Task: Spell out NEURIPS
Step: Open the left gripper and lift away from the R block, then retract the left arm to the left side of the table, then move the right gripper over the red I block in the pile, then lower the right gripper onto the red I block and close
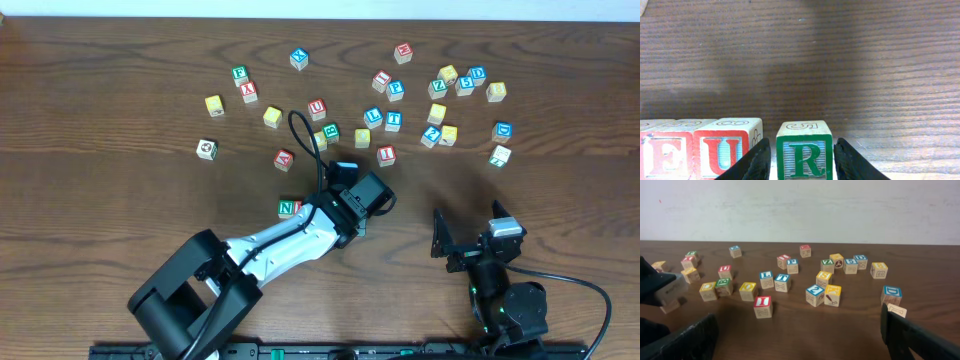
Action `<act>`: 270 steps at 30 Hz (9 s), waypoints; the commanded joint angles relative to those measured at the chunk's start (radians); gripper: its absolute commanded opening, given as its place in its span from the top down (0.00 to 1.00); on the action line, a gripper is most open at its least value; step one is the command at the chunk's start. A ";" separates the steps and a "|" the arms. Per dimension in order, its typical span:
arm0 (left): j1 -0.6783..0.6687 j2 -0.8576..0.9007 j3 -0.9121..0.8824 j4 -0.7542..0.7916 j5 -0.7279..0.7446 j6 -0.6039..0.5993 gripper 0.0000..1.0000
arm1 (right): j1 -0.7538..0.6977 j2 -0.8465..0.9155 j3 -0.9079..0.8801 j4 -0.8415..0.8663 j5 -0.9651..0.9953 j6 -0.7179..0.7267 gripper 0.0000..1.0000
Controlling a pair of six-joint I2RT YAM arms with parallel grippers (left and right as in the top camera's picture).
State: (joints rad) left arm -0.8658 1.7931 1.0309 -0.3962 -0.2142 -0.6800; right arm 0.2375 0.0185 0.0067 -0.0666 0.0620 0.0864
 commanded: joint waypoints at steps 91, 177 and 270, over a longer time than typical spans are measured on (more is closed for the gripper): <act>0.782 -0.800 0.033 -0.367 0.398 0.530 0.00 | -0.008 0.000 -0.001 -0.005 -0.002 -0.006 0.01; 0.865 -0.748 0.032 -0.374 0.439 0.530 0.02 | 0.040 1.528 1.385 -0.666 -0.204 0.060 0.01; 0.865 -0.748 0.032 -0.374 0.439 0.530 0.02 | 0.161 2.266 1.778 -1.003 -0.011 0.198 0.46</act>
State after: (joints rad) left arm -0.0067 1.0439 1.0344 -0.7670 0.2123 -0.1593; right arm 0.3950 2.2612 1.7687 -1.0721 0.0418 0.2810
